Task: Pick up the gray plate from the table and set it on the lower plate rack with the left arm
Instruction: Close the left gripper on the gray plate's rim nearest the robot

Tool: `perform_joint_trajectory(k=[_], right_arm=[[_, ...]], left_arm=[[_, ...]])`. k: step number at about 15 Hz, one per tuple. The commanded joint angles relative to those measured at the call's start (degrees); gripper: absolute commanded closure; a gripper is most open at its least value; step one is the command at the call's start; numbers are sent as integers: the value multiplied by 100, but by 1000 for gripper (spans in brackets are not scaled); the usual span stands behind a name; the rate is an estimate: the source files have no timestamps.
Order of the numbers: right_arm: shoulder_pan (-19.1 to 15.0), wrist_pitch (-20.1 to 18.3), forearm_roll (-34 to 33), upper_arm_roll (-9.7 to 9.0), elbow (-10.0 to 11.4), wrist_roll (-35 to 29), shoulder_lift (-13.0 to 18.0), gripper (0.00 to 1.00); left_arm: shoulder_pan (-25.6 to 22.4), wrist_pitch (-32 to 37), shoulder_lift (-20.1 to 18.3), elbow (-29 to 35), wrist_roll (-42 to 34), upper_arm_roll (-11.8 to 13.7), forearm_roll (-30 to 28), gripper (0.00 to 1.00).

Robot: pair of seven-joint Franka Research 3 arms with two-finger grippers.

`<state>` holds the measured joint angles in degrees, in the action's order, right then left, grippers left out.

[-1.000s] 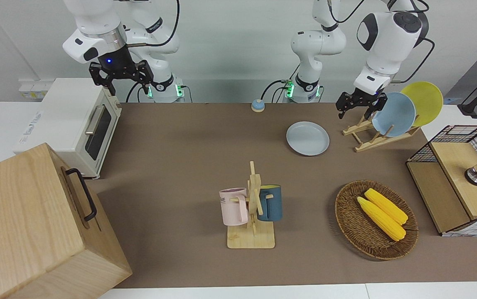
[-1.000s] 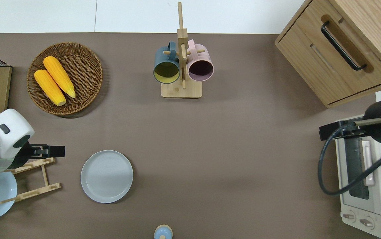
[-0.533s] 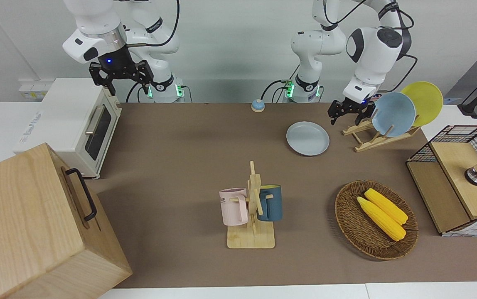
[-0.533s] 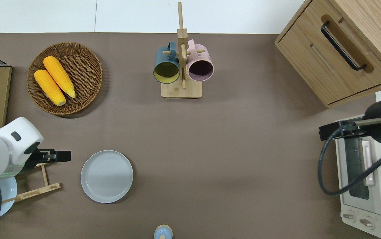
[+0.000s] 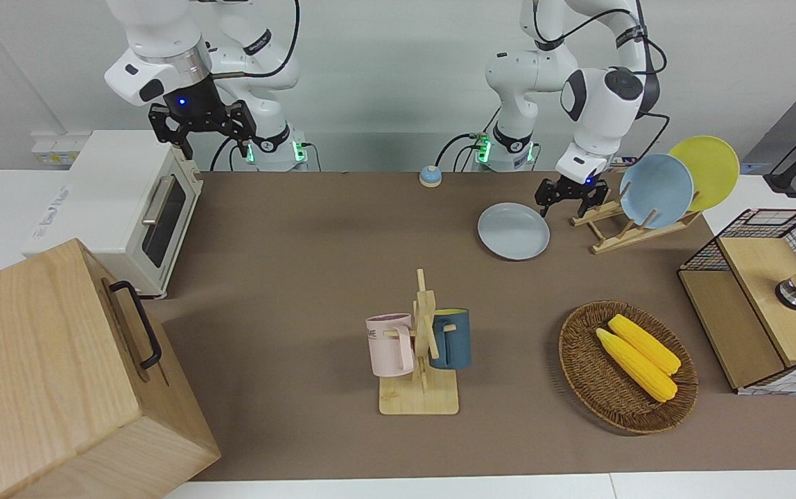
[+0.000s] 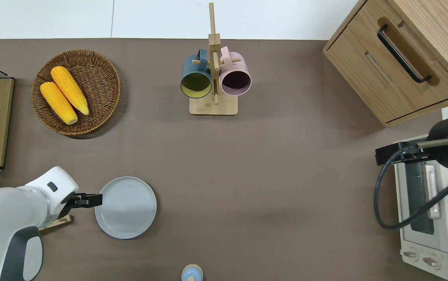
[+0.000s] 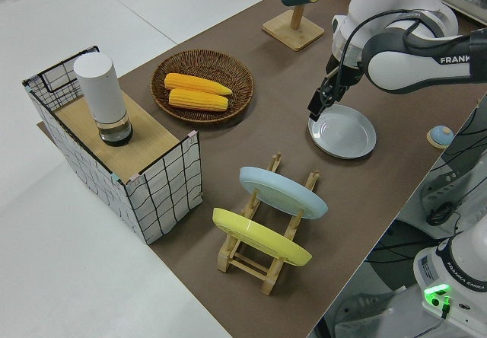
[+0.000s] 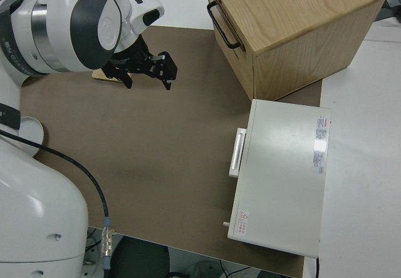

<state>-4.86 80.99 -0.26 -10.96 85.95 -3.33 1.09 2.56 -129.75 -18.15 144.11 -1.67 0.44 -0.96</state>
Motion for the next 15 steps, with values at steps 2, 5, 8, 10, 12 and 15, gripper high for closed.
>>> perform_joint_trajectory(k=[2,5,8,10,12,15], right_arm=[[-41,-83,34,-38,-35,-1,14,11],[-41,-83,34,-38,-35,-1,14,11],[-41,-83,34,-38,-35,-1,14,11],[-41,-83,34,-38,-35,-1,14,11],[-41,-83,34,-38,-35,-1,14,11],[-41,-83,34,-29,-35,8,14,11]], left_arm=[[42,-515,-110,459,27,-9,-54,7],[42,-858,-66,697,27,-36,-54,7],[51,-1061,83,785,18,-53,-45,7],[51,-1245,180,847,18,-62,-45,7],[51,-1482,311,943,18,-62,-45,7],[51,-1991,557,1127,18,-62,-45,7]])
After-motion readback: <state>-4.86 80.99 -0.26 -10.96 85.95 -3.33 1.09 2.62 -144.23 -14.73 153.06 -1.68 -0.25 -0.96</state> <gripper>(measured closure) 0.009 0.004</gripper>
